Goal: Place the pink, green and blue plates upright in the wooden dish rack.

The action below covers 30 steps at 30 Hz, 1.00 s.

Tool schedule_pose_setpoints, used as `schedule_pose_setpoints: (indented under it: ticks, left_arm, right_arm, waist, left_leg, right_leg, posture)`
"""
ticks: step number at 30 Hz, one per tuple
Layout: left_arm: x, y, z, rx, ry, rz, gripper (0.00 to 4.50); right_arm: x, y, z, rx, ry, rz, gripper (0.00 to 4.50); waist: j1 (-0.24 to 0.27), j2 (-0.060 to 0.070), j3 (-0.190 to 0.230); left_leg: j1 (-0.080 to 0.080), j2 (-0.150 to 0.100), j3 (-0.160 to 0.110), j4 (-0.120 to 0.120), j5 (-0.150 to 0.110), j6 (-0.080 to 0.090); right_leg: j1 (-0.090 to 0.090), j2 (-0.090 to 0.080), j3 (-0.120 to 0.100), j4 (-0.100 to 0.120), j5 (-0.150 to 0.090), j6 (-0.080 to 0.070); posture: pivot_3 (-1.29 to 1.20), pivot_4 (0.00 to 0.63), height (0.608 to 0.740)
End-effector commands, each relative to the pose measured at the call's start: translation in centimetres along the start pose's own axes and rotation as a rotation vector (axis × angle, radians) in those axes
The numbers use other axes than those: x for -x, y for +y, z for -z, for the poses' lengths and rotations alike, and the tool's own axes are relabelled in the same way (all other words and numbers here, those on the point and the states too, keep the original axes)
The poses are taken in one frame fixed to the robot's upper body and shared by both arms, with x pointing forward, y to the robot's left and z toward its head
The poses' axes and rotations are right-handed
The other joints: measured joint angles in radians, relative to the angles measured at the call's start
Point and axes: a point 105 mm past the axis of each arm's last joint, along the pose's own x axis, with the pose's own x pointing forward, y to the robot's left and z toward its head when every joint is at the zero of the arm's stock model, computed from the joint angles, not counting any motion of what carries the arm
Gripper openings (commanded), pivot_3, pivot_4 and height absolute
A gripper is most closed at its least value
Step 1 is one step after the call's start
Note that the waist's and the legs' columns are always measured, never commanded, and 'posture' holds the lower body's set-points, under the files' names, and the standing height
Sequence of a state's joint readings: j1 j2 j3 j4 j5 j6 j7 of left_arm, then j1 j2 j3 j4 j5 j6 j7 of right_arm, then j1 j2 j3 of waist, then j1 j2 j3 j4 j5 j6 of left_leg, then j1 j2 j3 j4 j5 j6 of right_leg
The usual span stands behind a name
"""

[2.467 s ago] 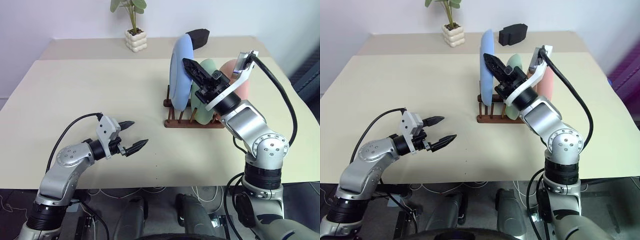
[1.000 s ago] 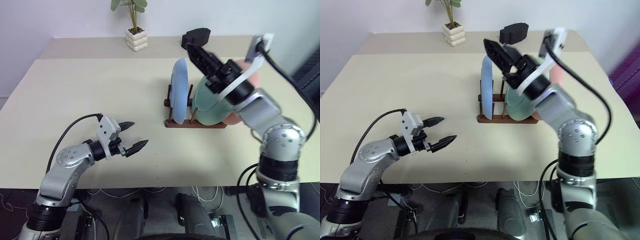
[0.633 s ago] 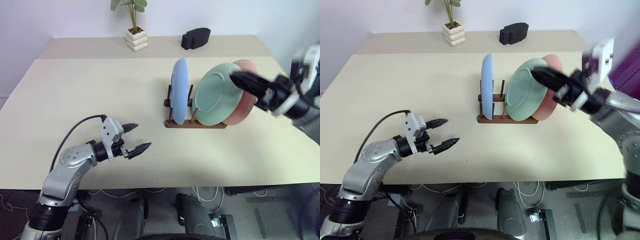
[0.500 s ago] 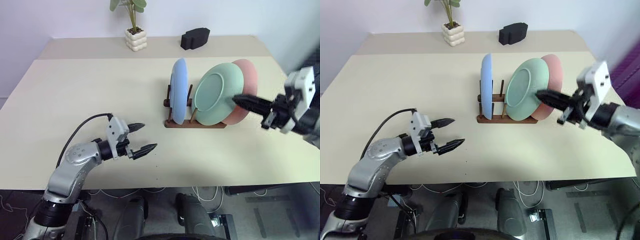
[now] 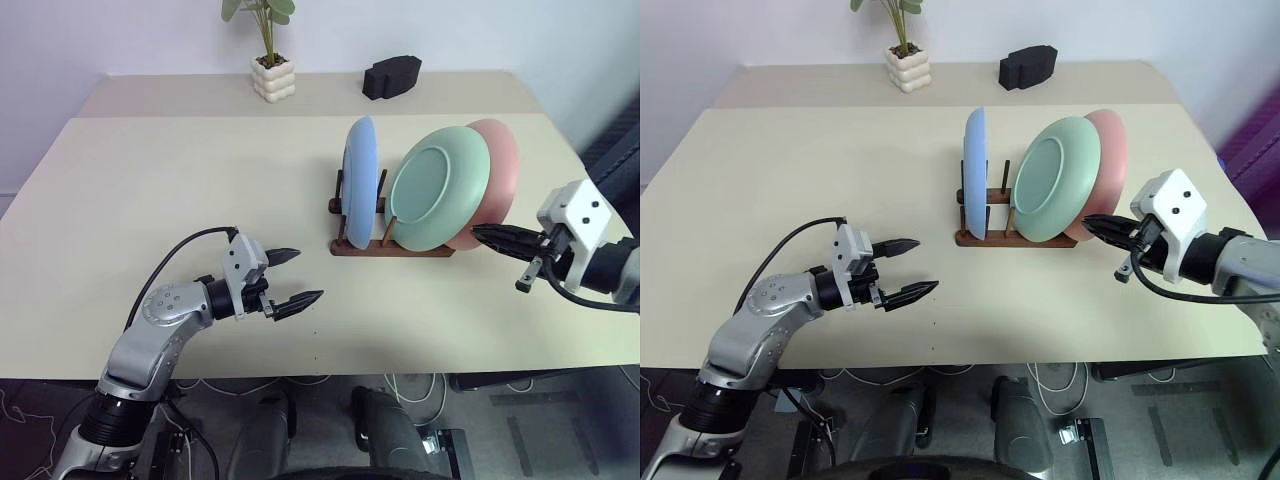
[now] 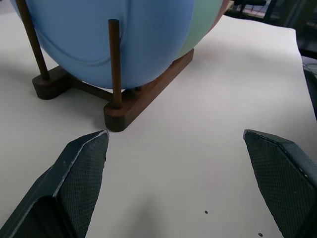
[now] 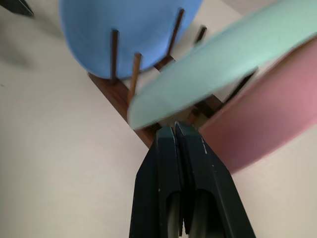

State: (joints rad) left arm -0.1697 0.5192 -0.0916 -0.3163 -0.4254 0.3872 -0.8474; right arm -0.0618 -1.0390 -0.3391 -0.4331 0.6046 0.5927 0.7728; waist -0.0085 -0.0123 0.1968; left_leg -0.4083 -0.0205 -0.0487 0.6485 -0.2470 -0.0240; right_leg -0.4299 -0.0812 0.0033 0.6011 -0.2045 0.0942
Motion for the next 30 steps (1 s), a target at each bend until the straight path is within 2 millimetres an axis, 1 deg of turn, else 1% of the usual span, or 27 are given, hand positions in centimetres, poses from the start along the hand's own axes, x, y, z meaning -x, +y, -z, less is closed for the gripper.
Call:
schedule_pose_setpoints:
  ticks: [1,5,10,17,23,27,30]
  left_arm:
    - [0.3,-0.1,-0.9,-0.03,-0.025,-0.011,4.5]
    - [0.5,-0.2,-0.8,-0.029,-0.022,-0.021,4.5]
    - [0.6,-0.2,-0.8,-0.028,-0.021,-0.028,4.5]
    - [0.6,-0.1,-0.7,-0.027,-0.019,-0.028,4.5]
    - [0.5,-0.1,-0.7,-0.027,-0.02,-0.024,4.5]
    - [0.5,-0.2,-0.7,-0.026,-0.021,-0.024,4.5]
    - [0.5,-0.1,-0.7,-0.025,-0.019,-0.025,4.5]
  right_arm:
    - [-0.3,-0.2,-1.1,0.057,-0.038,0.01,0.02]
    - [-0.8,-0.4,-1.6,0.073,-0.062,0.008,0.02]
    - [-1.3,-0.2,-2.7,0.086,-0.11,-0.009,0.02]
    - [-1.6,1.3,-4.4,0.102,-0.185,-0.079,0.02]
    - [-1.8,2.2,-5.0,0.101,-0.215,-0.103,0.02]
    - [-1.6,1.7,-5.3,0.117,-0.223,-0.081,0.02]
    - [-1.3,0.9,-6.1,0.117,-0.259,-0.05,0.02]
  waist:
    - [0.0,0.0,0.0]
    - [0.0,0.0,0.0]
    - [0.0,0.0,0.0]
    - [0.0,0.0,0.0]
    - [0.0,0.0,0.0]
    - [0.0,0.0,0.0]
    - [-0.001,0.0,0.0]
  left_leg:
    - [0.0,0.0,0.0,0.0,0.0,0.0]
    - [0.0,0.0,0.0,0.0,0.0,0.0]
    - [0.0,0.0,0.0,0.0,0.0,0.0]
    - [0.0,0.0,0.0,0.0,0.0,0.0]
    - [0.0,0.0,-0.001,0.0,0.0,0.0]
    - [0.0,-0.001,-0.001,0.0,0.0,0.0]
    - [0.001,-0.001,0.0,0.0,0.0,0.0]
  right_leg:
    - [0.0,0.0,0.0,0.0,0.0,0.0]
    - [0.0,0.0,0.0,0.0,0.0,0.0]
    - [0.0,0.0,0.0,0.0,0.001,-0.001]
    - [0.001,0.0,0.0,0.0,0.001,-0.001]
    - [0.001,0.0,0.0,0.0,0.001,-0.001]
    - [0.001,0.0,0.0,0.0,0.002,-0.001]
    - [0.001,0.0,0.0,0.001,0.002,-0.001]
  posture:
    - [0.0,0.15,0.736]
    - [0.0,0.15,0.736]
    - [0.0,0.15,0.736]
    - [0.0,0.15,0.736]
    - [0.0,0.15,0.736]
    - [0.0,0.15,0.736]
    - [0.0,0.15,0.736]
